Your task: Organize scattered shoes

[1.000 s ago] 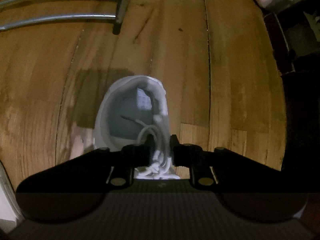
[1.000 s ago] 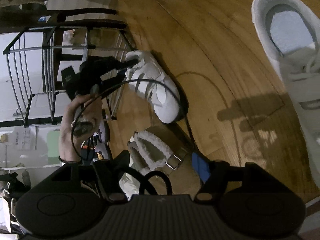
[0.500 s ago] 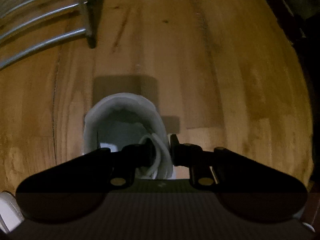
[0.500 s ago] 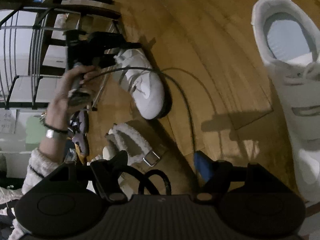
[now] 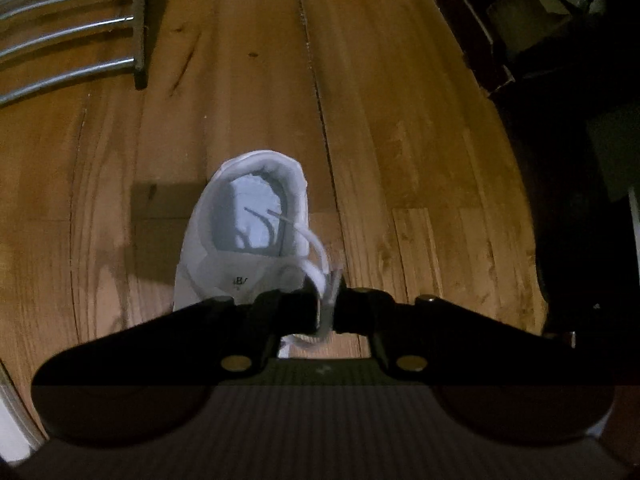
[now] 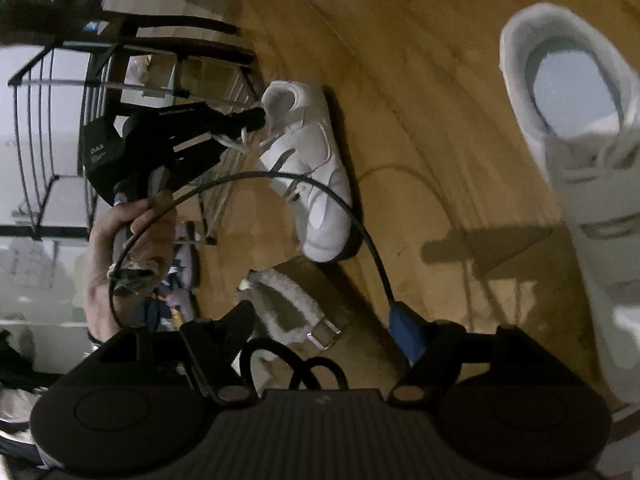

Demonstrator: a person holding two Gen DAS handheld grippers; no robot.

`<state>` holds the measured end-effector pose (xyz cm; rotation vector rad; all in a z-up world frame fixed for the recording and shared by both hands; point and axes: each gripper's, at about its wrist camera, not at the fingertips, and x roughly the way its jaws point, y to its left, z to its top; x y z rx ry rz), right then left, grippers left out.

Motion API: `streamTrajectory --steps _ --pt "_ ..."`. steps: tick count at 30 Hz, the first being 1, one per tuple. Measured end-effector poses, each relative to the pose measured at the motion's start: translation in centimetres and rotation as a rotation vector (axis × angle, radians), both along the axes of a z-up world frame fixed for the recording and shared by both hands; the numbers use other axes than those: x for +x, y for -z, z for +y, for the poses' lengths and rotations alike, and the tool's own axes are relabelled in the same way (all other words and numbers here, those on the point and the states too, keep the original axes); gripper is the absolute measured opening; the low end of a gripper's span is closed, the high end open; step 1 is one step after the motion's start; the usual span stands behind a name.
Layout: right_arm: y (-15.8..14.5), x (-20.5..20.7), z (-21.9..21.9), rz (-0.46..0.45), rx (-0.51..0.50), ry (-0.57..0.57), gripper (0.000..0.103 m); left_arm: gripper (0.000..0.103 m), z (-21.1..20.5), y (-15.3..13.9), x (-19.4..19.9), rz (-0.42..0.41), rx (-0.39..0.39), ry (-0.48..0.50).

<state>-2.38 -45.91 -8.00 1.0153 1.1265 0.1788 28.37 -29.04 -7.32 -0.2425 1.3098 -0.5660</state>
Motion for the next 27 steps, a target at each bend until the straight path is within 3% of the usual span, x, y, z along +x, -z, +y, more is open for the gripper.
streamTrajectory --steps 1,2,4,7,9,11,13,16,18,19,22,24,27 --pt "-0.2 0.1 0.0 0.001 -0.025 0.001 0.076 0.026 0.5 -0.2 -0.1 0.001 0.005 -0.01" --pt "-0.4 0.4 -0.1 0.003 -0.047 0.003 0.076 0.046 0.8 -0.1 -0.2 0.0 0.013 -0.022" --pt "-1.1 1.0 -0.3 0.006 -0.089 0.008 0.076 0.054 2.0 0.3 -1.4 -0.01 0.015 -0.036" --pt "-4.0 2.5 -0.9 -0.042 -0.122 0.014 0.076 0.054 3.2 -0.4 -2.2 0.003 0.025 -0.043" --pt "-6.1 3.1 -1.3 -0.092 -0.099 0.007 0.078 0.069 4.5 -1.1 -2.8 0.014 0.032 -0.052" --pt "-8.1 3.5 -1.6 -0.143 -0.049 0.003 0.079 0.085 6.0 -2.2 -3.4 0.004 0.033 -0.064" --pt "-10.4 3.2 -1.5 -0.273 0.08 -0.017 0.079 0.091 7.2 -3.3 -4.1 -0.044 0.031 -0.072" --pt "-11.7 3.2 -0.2 -0.341 0.155 -0.046 0.085 0.094 9.7 -4.9 -5.3 -0.119 0.02 -0.106" --pt "-12.2 4.3 0.9 -0.299 0.06 -0.023 0.086 0.094 11.1 -4.9 -5.6 -0.111 -0.017 -0.131" --pt "-12.3 5.9 2.0 -0.259 -0.063 -0.017 0.086 0.095 11.6 -4.7 -5.6 -0.105 -0.025 -0.137" --pt "-11.1 10.2 3.8 -0.183 -0.261 -0.046 0.082 0.095 12.6 -3.6 -5.4 -0.094 -0.001 -0.131" --pt "-9.1 13.9 4.6 -0.116 -0.32 -0.071 0.075 0.095 13.5 -2.3 -5.0 -0.074 0.019 -0.134" --pt "-5.0 18.1 4.2 0.003 -0.297 -0.023 0.073 0.095 14.4 -0.7 -4.3 -0.041 0.003 -0.136"
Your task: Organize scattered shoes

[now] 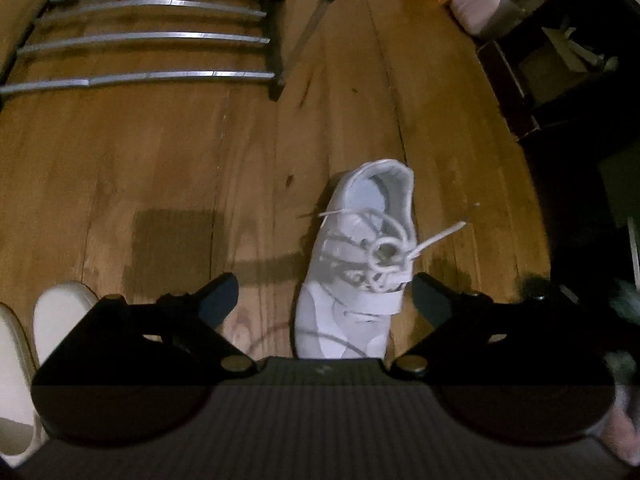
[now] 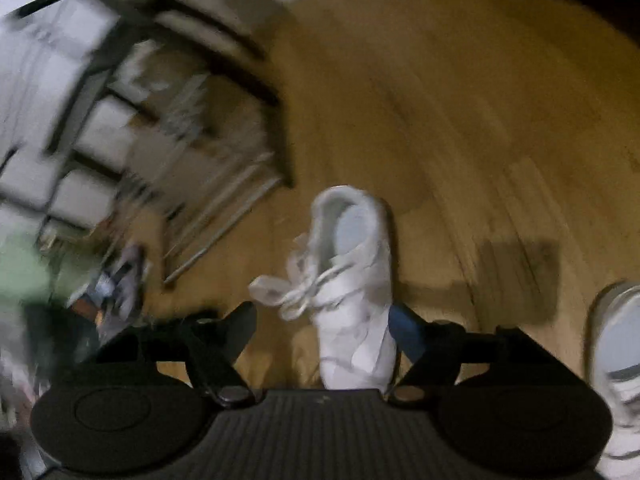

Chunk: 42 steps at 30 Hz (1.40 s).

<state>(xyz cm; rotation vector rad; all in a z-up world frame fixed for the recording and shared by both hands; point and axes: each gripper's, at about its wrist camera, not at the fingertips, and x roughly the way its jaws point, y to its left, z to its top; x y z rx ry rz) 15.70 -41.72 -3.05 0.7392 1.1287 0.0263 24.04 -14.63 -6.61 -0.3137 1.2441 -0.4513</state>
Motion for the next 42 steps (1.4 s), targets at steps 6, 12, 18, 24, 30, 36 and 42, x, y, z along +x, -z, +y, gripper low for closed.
streamTrajectory --steps 6,12,18,24,30,36,42 --pt "8.3 5.2 -1.3 0.23 0.083 0.138 0.062 0.095 0.4 1.7 0.9 0.028 -0.022 -0.01" --pt "9.3 7.3 -0.5 0.232 0.021 0.08 0.06 0.095 -1.5 3.5 2.2 0.031 0.0 0.016" --pt "10.1 9.0 1.5 0.269 -0.069 -0.002 0.058 0.095 -2.6 5.0 2.1 0.032 0.111 0.043" --pt "12.1 9.5 3.4 0.291 -0.128 -0.047 0.051 0.095 -1.4 5.5 2.0 0.069 0.084 0.002" --pt "10.7 6.5 -0.4 0.202 -0.029 0.156 0.033 0.095 -0.7 5.2 1.8 0.095 0.014 -0.016" --pt "12.6 0.6 -8.6 0.163 0.266 0.337 0.03 0.095 -4.1 3.7 0.7 0.074 -0.027 0.097" --pt "7.8 -4.6 -12.2 0.139 0.168 0.178 0.029 0.095 -7.7 1.6 -1.3 0.063 -0.174 0.215"
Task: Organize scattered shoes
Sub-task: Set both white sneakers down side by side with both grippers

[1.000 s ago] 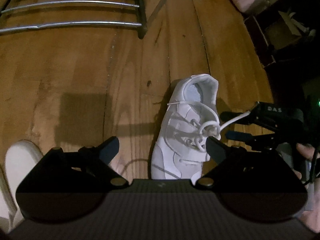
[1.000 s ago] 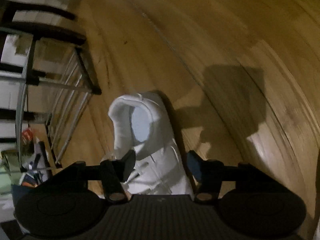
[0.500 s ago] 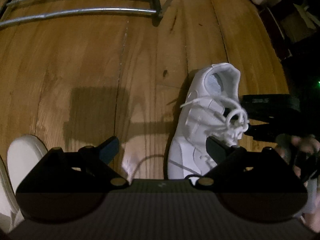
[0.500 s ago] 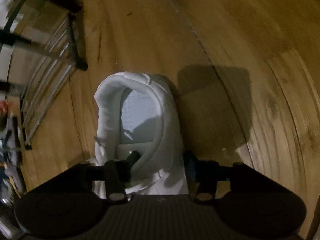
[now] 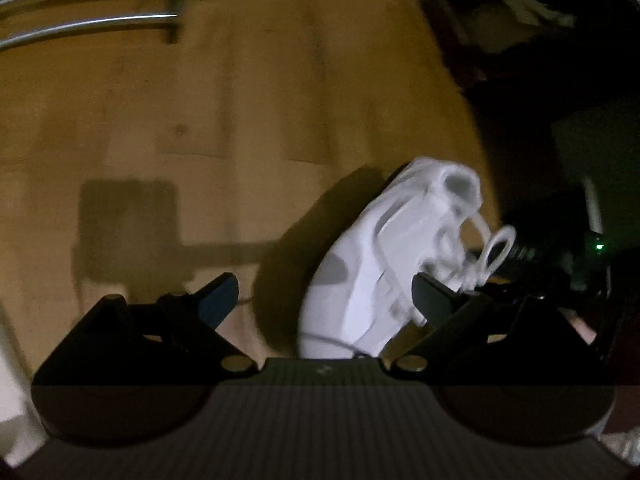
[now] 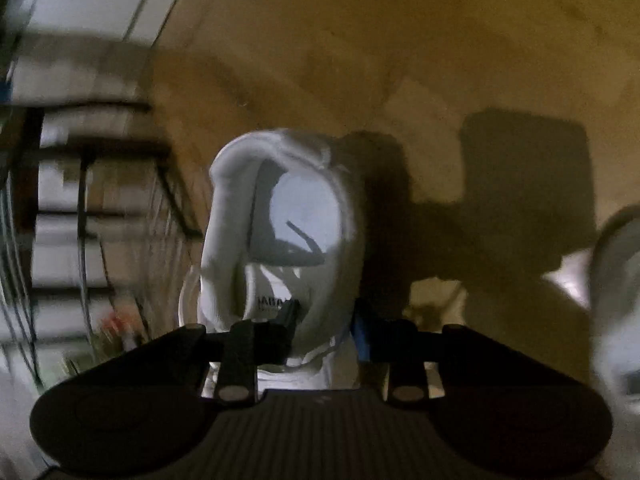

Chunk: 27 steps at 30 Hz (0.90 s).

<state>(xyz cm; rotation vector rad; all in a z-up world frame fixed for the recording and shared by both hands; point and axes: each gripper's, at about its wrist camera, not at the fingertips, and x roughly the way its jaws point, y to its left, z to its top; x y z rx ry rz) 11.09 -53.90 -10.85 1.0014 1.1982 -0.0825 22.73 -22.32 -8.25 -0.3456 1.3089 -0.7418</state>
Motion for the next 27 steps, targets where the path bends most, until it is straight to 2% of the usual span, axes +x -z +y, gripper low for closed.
streamTrajectory --steps 2,4,6,7,10,11,12,13,14,16,20,25,27 --pt "-1.9 -1.1 -0.1 0.063 -0.074 -0.114 0.029 0.095 -0.8 -0.2 -0.9 -0.003 -0.001 0.036" --pt "-2.2 -2.1 0.5 0.149 -0.147 -0.206 0.029 0.095 -1.5 -0.2 -2.2 0.001 0.011 0.072" --pt "-1.3 -3.2 1.7 0.202 -0.186 -0.278 0.041 0.095 -1.7 0.2 -3.5 0.008 0.027 0.087" --pt "-0.8 -3.7 2.3 0.22 -0.2 -0.311 0.051 0.095 -1.6 0.5 -4.1 0.015 0.036 0.093" --pt "-2.8 -6.8 2.7 0.106 -0.196 -0.279 0.051 0.095 -1.2 1.6 -5.5 0.042 0.058 0.082" --pt "-4.2 -8.3 2.5 0.027 -0.188 -0.256 0.054 0.095 -1.1 1.7 -5.8 0.04 0.064 0.079" --pt "-6.0 -10.2 1.9 -0.063 -0.19 -0.228 0.061 0.095 -1.1 1.9 -6.1 0.034 0.076 0.073" --pt "-7.6 -12.3 1.3 -0.147 -0.2 -0.198 0.079 0.095 -1.1 2.1 -6.3 0.028 0.087 0.071" --pt "-9.0 -14.4 0.6 -0.207 -0.236 -0.16 0.091 0.095 -1.4 2.1 -6.4 0.023 0.097 0.073" --pt "-10.2 -17.3 -0.7 -0.231 -0.349 -0.106 0.092 0.095 -2.2 2.2 -6.9 0.019 0.113 0.082" --pt "-10.7 -22.3 -2.1 -0.178 -0.556 -0.085 0.092 0.095 -4.5 2.8 -7.5 0.028 0.127 0.124" --pt "-7.5 -24.4 -2.7 -0.183 -0.552 -0.09 0.09 0.096 -8.1 3.7 -7.8 -0.007 0.159 0.173" --pt "-6.7 -23.6 -1.3 -0.192 -0.613 -0.148 0.09 0.096 -9.1 3.8 -7.8 -0.031 0.163 0.199"
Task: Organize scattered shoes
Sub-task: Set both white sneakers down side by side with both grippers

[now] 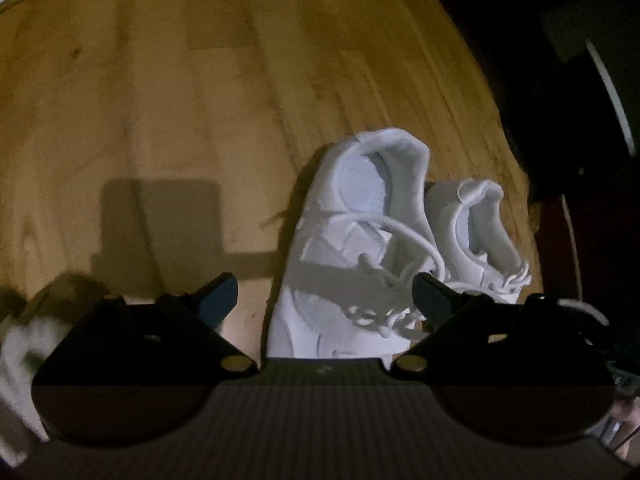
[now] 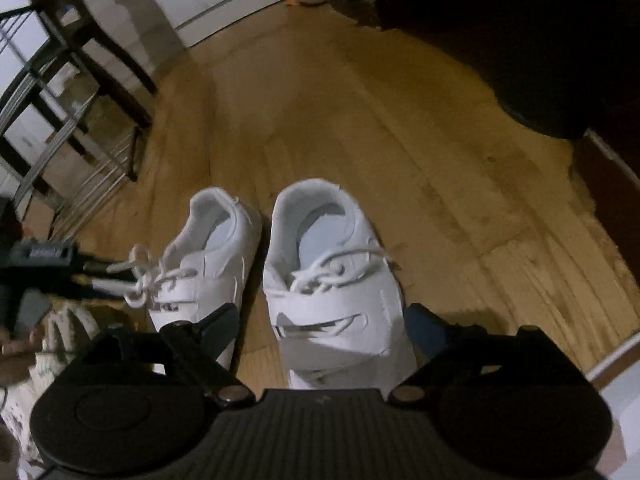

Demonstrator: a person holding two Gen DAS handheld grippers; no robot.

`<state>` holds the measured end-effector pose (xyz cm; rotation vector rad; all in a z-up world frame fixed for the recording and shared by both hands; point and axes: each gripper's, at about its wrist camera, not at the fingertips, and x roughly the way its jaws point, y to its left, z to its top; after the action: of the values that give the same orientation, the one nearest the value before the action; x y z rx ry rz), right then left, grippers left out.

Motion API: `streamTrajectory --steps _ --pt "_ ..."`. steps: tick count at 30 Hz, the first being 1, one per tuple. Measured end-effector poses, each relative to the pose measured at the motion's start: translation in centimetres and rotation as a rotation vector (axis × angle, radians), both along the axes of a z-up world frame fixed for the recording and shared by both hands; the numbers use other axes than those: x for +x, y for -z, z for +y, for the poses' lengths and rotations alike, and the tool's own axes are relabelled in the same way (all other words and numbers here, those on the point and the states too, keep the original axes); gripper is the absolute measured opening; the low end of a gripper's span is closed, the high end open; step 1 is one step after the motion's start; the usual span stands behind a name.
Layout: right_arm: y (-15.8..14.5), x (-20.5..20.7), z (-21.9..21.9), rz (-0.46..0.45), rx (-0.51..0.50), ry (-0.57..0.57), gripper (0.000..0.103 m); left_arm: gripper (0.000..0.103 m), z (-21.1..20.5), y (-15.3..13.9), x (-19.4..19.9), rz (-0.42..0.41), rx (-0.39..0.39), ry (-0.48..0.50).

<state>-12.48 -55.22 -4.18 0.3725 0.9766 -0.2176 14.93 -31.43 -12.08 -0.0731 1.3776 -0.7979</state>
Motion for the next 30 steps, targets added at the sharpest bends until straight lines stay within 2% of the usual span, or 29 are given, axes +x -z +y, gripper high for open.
streamTrajectory --steps 1,4,7,11,12,14,21,25,27,30 --pt "0.7 0.9 1.4 0.004 -0.076 -0.057 0.09 0.096 -0.4 0.1 -0.1 -0.01 0.003 0.01" --pt "1.6 1.5 3.1 0.017 -0.15 -0.161 0.093 0.096 -1.5 0.7 0.2 -0.047 0.047 0.023" --pt "3.3 3.0 2.3 0.074 -0.125 -0.15 0.093 0.098 -2.6 2.5 0.6 -0.019 0.065 0.024" --pt "6.3 4.7 1.4 0.118 -0.033 -0.057 0.096 0.1 -2.0 5.4 0.5 0.13 0.033 -0.066" --pt "6.3 4.8 1.5 0.12 -0.025 -0.042 0.09 0.098 -1.4 5.9 0.5 0.173 -0.001 -0.097" --pt "6.2 5.1 1.7 0.137 0.001 -0.011 0.084 0.086 -0.8 5.8 0.2 0.185 -0.036 -0.103" --pt "6.7 6.7 3.7 0.128 0.161 0.014 0.081 0.077 0.5 3.6 -2.1 0.132 0.02 -0.092" --pt "6.9 6.3 5.3 0.15 0.187 0.009 0.081 0.067 1.8 1.3 -3.7 0.062 0.094 -0.053" --pt "6.9 6.2 6.1 0.167 0.189 -0.004 0.082 0.066 2.0 0.0 -4.6 -0.008 0.146 -0.028" --pt "7.0 6.5 7.2 0.177 0.178 -0.023 0.087 0.065 2.6 -0.7 -5.0 -0.052 0.163 -0.039"
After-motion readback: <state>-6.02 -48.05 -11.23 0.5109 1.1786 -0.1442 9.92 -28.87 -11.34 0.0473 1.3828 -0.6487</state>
